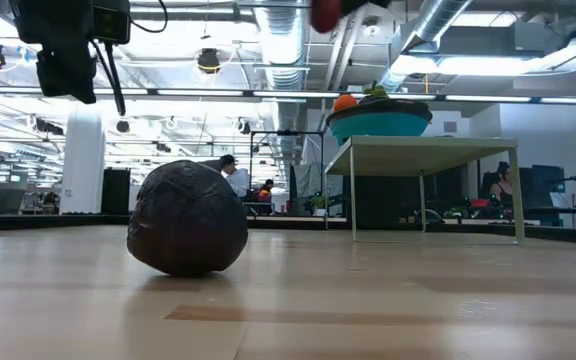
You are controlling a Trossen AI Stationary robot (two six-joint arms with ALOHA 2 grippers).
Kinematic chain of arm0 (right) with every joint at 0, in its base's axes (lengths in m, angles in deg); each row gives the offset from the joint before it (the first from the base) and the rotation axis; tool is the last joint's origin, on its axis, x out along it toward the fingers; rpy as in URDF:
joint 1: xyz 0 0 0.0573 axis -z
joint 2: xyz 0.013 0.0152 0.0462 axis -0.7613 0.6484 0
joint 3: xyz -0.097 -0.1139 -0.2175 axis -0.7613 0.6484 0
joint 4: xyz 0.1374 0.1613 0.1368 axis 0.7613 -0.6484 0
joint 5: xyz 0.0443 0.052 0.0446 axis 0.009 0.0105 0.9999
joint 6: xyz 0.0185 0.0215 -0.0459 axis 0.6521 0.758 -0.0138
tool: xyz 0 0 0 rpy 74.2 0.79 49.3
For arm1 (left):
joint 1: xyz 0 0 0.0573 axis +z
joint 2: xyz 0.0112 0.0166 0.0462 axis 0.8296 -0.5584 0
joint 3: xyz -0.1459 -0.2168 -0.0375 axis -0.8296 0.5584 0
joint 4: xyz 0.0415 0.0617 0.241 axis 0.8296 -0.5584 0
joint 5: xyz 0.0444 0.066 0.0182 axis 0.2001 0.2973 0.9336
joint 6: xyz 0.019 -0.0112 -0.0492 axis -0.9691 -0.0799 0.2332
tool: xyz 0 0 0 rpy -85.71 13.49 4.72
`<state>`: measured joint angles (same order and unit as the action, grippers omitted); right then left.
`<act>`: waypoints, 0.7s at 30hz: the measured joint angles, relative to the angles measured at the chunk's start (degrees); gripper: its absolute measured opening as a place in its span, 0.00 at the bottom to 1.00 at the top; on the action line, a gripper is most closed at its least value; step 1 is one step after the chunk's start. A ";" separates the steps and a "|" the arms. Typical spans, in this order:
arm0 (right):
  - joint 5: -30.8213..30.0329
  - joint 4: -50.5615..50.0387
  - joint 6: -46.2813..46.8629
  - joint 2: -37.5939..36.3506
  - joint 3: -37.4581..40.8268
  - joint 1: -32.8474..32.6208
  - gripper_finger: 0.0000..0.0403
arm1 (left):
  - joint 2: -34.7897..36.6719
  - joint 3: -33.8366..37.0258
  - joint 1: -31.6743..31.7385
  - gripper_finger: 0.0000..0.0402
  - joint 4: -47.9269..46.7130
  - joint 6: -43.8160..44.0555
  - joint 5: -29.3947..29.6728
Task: Pick & Place Fruit
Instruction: Put the red pomegranate into the blue strainer bowl on the shelf
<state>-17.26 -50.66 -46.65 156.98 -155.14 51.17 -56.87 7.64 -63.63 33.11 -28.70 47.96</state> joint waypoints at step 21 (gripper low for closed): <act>9.36 -9.65 -2.64 3.14 0.04 35.66 0.52 | 0.00 0.00 0.00 0.42 2.01 0.11 0.46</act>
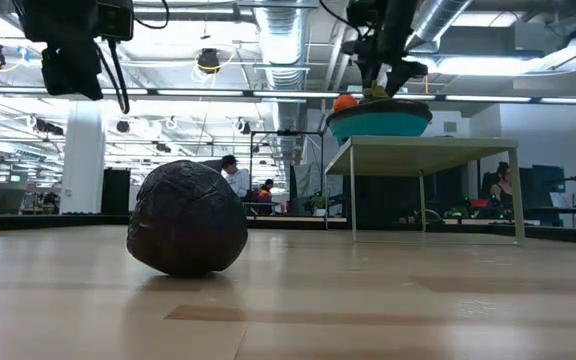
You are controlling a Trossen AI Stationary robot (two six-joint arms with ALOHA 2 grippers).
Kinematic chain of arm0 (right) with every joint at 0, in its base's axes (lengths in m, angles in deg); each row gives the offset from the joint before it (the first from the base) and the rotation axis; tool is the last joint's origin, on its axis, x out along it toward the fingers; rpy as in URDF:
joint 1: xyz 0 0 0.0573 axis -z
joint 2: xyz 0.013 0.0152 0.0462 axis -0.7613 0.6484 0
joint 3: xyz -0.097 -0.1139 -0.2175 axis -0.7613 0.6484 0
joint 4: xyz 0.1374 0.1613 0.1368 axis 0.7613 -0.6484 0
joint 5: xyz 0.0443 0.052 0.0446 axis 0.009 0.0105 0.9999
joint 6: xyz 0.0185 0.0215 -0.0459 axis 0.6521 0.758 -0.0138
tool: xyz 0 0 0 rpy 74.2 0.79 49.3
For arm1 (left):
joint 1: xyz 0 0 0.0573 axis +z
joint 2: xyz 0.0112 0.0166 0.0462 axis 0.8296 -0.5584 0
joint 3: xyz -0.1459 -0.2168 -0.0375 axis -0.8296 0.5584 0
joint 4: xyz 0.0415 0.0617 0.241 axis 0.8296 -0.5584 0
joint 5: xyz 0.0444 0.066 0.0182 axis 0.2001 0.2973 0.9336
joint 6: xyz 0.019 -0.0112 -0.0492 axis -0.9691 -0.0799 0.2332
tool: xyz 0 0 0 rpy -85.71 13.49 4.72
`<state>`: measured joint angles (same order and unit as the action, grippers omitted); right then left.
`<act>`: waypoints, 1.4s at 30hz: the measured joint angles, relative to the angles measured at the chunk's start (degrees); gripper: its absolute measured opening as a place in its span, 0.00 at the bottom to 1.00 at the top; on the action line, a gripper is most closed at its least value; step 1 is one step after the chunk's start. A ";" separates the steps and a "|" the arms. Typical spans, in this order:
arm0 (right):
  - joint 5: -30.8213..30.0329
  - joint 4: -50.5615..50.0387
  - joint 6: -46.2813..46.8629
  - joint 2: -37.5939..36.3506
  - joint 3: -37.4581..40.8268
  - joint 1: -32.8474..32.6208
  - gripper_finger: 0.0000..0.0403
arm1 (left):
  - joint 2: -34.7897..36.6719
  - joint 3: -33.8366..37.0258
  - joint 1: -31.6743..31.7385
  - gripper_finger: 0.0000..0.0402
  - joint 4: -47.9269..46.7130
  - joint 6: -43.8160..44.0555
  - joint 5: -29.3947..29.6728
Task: Pick & Place Fruit
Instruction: Put the red pomegranate into the blue strainer bowl on the shelf, then put the violet plum into the blue strainer bowl on the shelf
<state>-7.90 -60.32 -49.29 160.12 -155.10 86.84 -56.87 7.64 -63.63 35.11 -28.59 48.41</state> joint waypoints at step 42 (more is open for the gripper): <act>-7.53 1.78 -2.39 -9.18 -0.07 -27.42 0.43 | 0.00 -0.01 0.00 0.42 2.29 -0.08 -0.07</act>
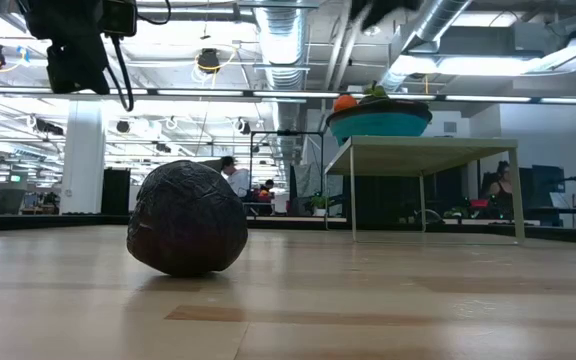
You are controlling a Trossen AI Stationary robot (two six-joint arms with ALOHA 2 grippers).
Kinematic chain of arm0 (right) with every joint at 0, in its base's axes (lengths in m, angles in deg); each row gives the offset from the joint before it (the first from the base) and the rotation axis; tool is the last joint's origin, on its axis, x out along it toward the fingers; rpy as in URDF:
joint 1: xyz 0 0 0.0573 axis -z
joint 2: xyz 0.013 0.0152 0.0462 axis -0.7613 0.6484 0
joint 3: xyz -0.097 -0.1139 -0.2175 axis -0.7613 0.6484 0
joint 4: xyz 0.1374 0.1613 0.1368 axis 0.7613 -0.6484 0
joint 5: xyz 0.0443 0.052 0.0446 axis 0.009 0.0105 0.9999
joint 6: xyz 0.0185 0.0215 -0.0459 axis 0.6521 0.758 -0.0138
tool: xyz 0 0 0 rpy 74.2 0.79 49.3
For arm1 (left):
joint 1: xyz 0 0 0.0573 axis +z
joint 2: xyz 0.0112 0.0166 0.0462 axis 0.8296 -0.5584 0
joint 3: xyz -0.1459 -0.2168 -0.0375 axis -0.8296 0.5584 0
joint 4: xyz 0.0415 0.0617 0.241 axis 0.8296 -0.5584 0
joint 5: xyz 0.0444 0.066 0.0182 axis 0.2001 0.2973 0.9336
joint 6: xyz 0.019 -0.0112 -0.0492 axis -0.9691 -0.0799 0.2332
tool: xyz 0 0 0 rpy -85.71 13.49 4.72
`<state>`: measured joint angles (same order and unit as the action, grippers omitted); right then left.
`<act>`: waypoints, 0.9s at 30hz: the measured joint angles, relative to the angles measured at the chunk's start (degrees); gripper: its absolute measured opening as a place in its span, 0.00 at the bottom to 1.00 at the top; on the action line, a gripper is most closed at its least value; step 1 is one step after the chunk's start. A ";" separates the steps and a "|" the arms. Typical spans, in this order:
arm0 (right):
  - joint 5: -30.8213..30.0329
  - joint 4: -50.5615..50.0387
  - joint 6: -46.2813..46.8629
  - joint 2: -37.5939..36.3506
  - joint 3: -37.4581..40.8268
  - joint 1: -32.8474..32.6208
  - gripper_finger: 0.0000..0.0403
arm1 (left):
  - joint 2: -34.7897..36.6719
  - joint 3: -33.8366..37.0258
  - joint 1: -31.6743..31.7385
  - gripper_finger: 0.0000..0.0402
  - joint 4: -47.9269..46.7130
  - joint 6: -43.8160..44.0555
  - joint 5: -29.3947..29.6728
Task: Pick & Place Fruit
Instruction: Put the violet plum into the blue strainer bowl on the shelf
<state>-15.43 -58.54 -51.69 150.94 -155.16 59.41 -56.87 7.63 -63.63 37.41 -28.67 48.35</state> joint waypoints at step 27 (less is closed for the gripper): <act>25.06 16.68 -6.58 28.59 0.04 -31.98 0.77 | 0.00 -0.03 -0.01 0.42 0.37 -1.52 -0.81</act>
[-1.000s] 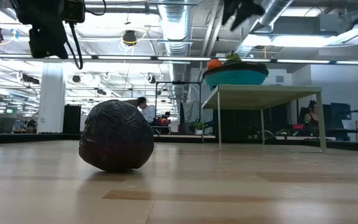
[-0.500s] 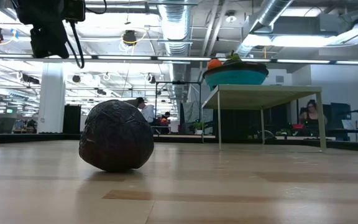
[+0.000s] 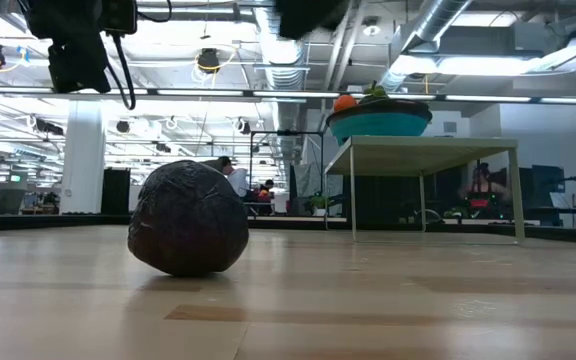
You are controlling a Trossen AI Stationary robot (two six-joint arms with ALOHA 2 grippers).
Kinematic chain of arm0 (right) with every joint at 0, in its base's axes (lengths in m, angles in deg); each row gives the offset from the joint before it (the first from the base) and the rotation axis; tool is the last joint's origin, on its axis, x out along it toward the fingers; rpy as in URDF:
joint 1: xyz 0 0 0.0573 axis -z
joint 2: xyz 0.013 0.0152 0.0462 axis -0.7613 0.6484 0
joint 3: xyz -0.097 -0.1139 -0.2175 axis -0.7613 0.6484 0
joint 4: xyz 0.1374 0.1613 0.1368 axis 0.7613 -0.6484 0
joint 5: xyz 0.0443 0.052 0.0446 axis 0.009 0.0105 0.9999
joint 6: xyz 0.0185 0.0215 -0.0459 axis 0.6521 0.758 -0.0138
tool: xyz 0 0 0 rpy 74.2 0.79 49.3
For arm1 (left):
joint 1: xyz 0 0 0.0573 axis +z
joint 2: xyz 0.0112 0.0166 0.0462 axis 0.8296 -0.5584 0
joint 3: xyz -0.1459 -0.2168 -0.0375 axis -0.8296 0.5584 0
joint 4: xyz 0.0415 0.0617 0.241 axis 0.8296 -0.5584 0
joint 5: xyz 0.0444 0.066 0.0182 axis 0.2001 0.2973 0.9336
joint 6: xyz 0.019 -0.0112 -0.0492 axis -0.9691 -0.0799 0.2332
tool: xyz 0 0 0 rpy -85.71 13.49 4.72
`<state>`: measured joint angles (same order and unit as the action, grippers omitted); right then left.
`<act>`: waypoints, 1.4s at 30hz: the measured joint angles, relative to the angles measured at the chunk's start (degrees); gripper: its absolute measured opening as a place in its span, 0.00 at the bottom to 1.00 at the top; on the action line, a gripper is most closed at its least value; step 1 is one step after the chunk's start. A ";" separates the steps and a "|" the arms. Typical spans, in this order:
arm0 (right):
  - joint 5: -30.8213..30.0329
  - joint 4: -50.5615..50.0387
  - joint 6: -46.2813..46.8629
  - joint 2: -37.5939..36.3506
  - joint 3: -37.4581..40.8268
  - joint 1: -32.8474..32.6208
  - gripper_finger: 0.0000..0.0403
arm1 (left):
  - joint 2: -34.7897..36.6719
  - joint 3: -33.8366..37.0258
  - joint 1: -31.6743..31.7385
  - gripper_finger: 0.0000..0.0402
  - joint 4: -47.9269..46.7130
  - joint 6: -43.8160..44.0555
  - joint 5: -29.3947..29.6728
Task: Pick & Place Fruit
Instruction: Put the violet plum into the blue strainer bowl on the shelf
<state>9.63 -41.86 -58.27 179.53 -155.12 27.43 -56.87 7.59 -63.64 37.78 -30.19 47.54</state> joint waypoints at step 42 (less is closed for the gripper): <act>-4.47 12.13 -19.27 17.51 -0.20 3.83 0.73 | 0.02 0.00 0.00 0.42 0.40 0.43 -1.16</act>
<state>5.16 -29.73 -77.54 197.04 -155.31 31.26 -56.84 7.59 -63.64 38.19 -29.76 46.38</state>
